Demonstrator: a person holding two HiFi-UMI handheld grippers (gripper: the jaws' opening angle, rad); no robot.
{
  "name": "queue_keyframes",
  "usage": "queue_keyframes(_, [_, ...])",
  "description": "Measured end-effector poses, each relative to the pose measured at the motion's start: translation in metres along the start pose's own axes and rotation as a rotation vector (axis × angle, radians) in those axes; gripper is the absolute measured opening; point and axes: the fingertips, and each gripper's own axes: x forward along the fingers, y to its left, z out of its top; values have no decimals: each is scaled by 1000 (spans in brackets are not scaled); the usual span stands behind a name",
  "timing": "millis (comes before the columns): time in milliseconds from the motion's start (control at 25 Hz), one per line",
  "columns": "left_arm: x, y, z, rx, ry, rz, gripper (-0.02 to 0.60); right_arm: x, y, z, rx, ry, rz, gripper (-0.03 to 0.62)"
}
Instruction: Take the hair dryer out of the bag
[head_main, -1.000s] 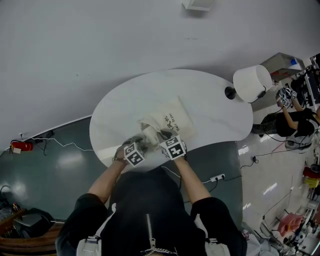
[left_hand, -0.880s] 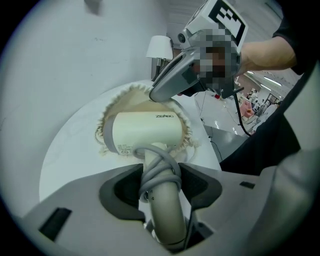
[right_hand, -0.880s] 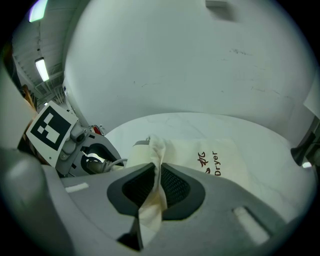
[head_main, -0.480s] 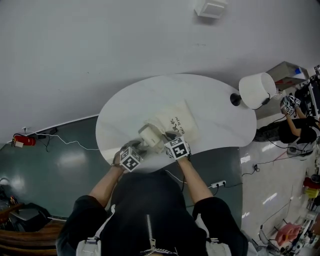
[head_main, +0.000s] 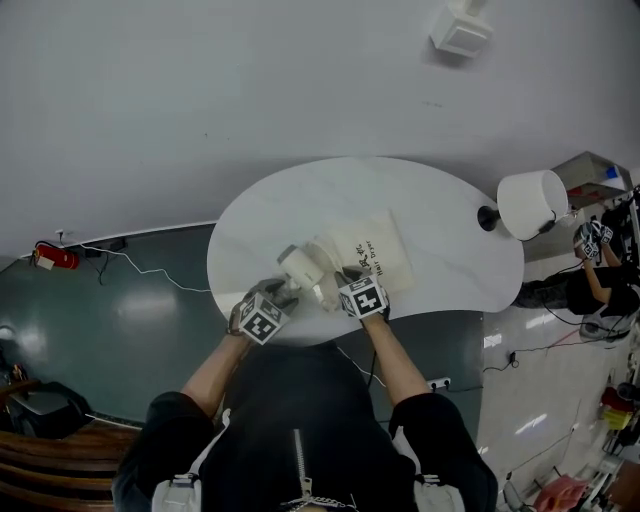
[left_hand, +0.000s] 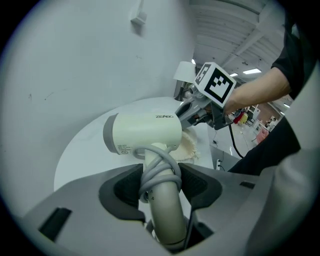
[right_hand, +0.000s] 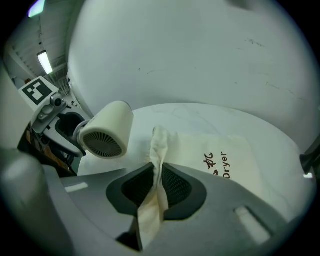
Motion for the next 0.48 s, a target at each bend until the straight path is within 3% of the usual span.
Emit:
queue_keyframes(320, [-27, 15, 18, -113, -109, 54, 222, 13, 1, -2, -15, 16, -2, 100])
queue_keyframes(480, [-40, 22, 23, -120, -123, 88, 222, 13, 6, 6, -25, -12, 7, 122])
